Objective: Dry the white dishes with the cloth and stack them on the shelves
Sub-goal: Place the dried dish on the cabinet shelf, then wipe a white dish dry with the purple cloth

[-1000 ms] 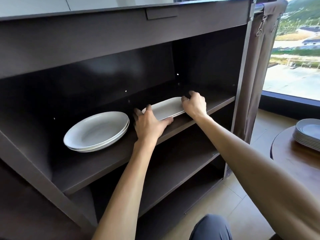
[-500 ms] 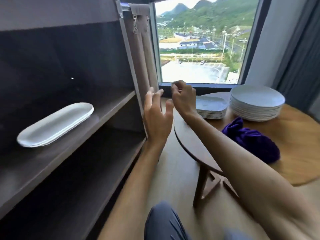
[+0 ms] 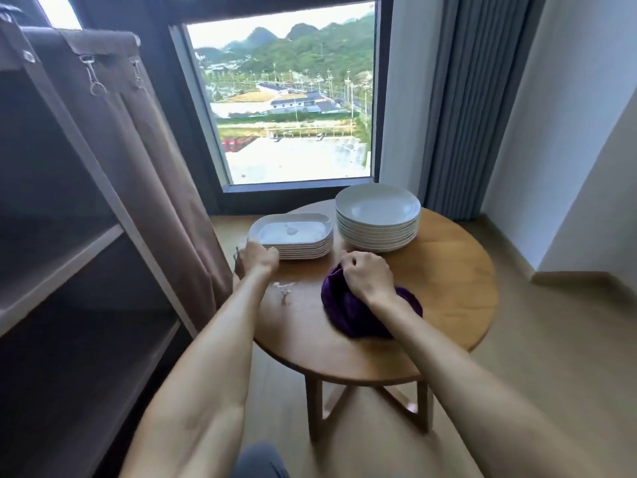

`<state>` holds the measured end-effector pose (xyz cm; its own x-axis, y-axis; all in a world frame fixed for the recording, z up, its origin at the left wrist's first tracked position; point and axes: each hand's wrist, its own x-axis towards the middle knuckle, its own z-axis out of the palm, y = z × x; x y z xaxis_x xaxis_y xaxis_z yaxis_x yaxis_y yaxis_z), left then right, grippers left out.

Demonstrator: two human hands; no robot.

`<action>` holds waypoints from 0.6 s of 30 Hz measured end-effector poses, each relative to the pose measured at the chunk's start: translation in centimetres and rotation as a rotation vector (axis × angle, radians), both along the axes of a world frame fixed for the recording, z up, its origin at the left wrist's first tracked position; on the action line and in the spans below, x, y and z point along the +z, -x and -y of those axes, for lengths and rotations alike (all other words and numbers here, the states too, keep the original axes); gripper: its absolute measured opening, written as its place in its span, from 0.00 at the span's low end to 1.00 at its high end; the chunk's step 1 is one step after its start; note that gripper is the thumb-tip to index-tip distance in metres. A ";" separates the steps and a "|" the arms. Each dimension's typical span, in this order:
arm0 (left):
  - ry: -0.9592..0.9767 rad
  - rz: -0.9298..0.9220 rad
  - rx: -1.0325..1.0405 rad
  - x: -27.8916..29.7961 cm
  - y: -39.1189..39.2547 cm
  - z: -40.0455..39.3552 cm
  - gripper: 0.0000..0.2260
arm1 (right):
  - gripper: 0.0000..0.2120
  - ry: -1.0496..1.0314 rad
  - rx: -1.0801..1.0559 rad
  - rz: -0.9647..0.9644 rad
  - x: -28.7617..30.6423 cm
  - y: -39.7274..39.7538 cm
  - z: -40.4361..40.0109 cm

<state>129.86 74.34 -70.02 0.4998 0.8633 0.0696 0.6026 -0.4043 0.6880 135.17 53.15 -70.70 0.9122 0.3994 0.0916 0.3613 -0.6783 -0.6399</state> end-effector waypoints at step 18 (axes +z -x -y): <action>0.101 0.098 0.233 -0.9 -4.4 -2.0 0.24 | 0.18 0.203 -0.020 0.120 -1.9 -2.1 -3.7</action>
<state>134.28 76.31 -70.93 0.2821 0.9593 0.0152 0.5999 -0.1888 0.7775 137.27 56.87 -72.59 0.9074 0.4030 0.1189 0.4118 -0.7966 -0.4427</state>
